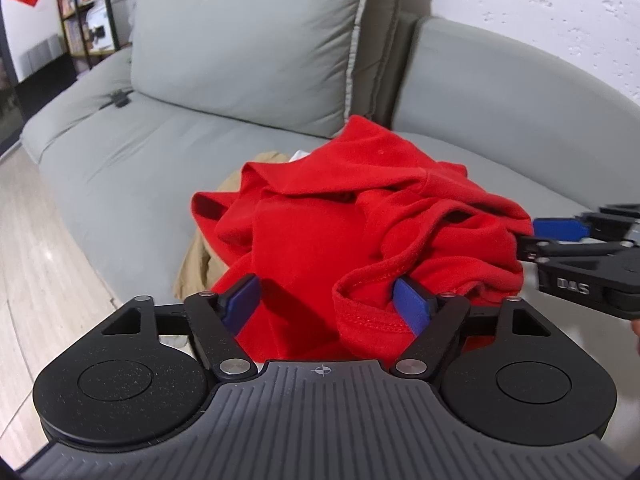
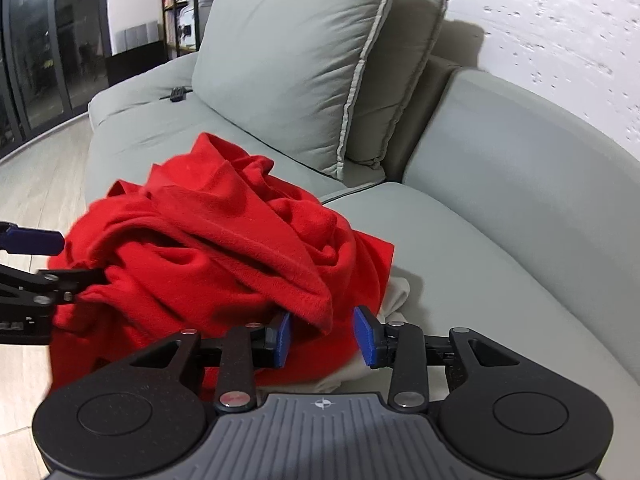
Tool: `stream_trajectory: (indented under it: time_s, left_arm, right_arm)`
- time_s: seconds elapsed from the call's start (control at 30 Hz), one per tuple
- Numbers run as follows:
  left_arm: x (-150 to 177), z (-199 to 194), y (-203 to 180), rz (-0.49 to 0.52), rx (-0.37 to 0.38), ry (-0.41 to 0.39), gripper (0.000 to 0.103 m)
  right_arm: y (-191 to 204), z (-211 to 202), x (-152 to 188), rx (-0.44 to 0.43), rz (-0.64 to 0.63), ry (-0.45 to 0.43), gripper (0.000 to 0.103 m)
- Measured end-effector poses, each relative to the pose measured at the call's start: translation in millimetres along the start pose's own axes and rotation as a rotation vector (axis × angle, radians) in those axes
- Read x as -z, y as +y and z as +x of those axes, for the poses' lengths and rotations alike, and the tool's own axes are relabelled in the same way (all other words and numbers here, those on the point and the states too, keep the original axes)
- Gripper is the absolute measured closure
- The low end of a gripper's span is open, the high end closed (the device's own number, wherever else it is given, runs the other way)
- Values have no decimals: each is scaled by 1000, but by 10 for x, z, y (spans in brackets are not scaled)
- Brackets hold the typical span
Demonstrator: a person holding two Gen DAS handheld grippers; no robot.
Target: Fold clothes
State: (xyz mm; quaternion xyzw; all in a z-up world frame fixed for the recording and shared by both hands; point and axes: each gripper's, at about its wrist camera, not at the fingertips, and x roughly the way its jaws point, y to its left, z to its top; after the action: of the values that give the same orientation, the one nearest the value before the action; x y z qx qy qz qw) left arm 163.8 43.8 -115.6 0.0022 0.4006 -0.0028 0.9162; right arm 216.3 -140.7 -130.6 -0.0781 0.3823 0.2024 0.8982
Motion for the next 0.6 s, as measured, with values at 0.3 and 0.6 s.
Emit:
stream_trajectory:
  time_s: [0.3, 0.6]
  left_arm:
    - [-22, -480, -128, 89, 5, -93, 102]
    - [-67, -1508, -584, 253, 33, -382, 103]
  right_arm:
    - [-79, -611, -169, 35, 112, -144, 98]
    - [-366, -1867, -44, 186, 272, -287, 98]
